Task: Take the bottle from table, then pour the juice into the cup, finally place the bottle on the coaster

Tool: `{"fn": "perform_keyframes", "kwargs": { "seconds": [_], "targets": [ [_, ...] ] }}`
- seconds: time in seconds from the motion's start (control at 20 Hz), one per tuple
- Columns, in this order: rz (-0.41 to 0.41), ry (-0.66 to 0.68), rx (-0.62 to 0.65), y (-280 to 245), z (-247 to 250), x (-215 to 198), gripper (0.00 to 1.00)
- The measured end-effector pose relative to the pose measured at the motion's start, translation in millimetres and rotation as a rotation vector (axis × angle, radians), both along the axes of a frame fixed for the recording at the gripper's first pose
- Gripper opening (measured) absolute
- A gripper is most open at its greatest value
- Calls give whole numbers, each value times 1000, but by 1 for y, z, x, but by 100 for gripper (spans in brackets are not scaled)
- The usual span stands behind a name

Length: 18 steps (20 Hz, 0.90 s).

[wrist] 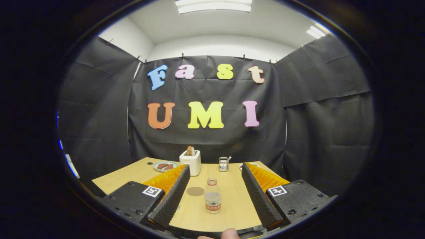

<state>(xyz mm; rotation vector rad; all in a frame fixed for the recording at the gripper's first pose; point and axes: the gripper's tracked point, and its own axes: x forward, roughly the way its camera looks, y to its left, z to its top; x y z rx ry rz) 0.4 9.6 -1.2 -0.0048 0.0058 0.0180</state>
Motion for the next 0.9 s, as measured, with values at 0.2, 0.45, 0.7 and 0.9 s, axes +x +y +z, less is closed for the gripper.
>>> {"fn": "perform_keyframes", "kwargs": {
  "seconds": [0.2, 0.45, 0.7, 0.9],
  "targets": [
    [0, 0, -2, 1, 0, 0, 100],
    [9, 1, 2, 4, -2, -2, 100],
    [33, 9, 2, 10, -4, 0, 100],
    [35, 9, 2, 11, -5, 1, 100]
  ]
}}
